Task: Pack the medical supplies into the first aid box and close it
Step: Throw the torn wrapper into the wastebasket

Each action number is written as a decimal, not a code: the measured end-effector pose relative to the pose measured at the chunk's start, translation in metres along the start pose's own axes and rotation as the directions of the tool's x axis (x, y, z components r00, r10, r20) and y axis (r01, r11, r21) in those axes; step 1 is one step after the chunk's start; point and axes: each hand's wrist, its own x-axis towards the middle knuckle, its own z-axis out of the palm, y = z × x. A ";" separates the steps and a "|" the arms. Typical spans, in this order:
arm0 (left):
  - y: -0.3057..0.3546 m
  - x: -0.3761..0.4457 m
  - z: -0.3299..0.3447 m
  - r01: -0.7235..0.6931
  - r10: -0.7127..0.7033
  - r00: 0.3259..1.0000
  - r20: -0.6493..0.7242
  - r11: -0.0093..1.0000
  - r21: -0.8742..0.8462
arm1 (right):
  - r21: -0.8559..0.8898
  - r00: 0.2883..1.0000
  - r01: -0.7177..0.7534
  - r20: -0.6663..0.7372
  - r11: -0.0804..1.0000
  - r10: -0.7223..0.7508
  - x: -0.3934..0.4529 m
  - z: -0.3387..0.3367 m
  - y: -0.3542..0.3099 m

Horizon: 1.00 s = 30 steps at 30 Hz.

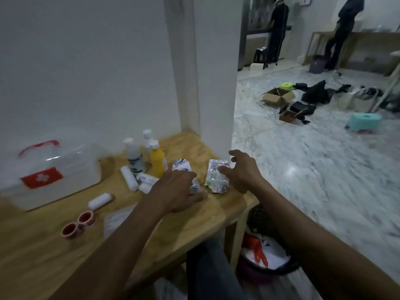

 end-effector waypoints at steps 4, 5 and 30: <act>-0.002 0.009 0.009 -0.039 0.041 0.999 -0.023 0.997 0.066 | -0.018 0.999 -0.040 0.003 0.999 0.040 0.002 0.003 0.004; -0.003 0.010 0.011 -0.024 0.024 1.000 -0.012 0.999 0.033 | 0.000 0.999 -0.051 -0.003 0.999 0.051 0.003 0.005 0.005; 0.108 0.092 -0.003 -0.173 0.092 0.913 -0.397 0.970 -0.173 | 0.475 0.831 -0.081 -0.454 0.876 0.323 0.003 -0.092 0.079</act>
